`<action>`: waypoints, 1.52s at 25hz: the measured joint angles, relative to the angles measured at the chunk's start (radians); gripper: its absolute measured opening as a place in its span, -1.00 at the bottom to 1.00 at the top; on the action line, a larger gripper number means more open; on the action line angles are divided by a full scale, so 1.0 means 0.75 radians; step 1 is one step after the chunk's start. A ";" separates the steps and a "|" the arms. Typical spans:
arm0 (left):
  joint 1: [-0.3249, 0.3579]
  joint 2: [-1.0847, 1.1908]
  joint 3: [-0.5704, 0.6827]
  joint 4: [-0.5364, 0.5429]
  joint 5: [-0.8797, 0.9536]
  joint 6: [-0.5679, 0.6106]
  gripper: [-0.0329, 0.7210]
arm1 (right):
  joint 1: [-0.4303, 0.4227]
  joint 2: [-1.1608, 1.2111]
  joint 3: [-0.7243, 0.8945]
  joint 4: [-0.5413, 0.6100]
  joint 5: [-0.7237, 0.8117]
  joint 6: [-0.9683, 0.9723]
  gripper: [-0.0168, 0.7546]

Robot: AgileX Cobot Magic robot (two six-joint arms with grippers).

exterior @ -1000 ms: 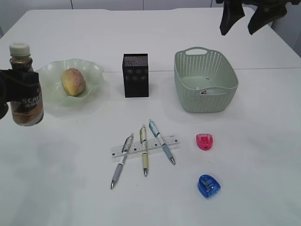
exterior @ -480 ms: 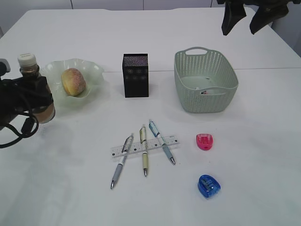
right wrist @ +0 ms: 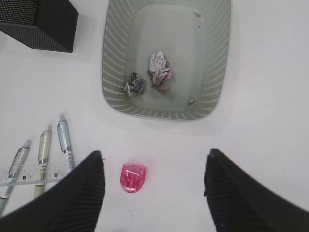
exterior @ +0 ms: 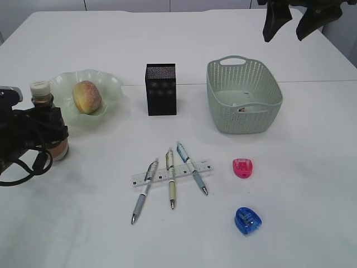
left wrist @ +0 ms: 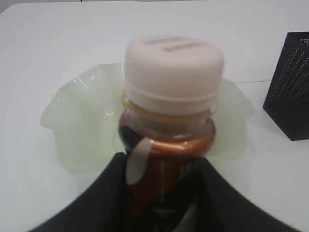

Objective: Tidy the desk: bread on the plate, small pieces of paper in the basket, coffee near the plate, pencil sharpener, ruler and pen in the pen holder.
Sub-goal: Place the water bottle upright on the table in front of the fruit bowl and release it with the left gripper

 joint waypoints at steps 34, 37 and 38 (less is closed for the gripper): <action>0.000 -0.215 0.108 0.026 -0.070 -0.010 0.63 | 0.000 0.000 0.000 -0.003 0.000 0.000 0.28; 0.000 -0.343 0.149 0.038 -0.046 -0.010 0.63 | 0.000 0.000 0.000 -0.030 0.000 0.000 0.28; 0.000 -0.383 0.163 0.040 -0.010 -0.010 0.63 | 0.000 0.000 0.000 -0.044 0.000 0.000 0.28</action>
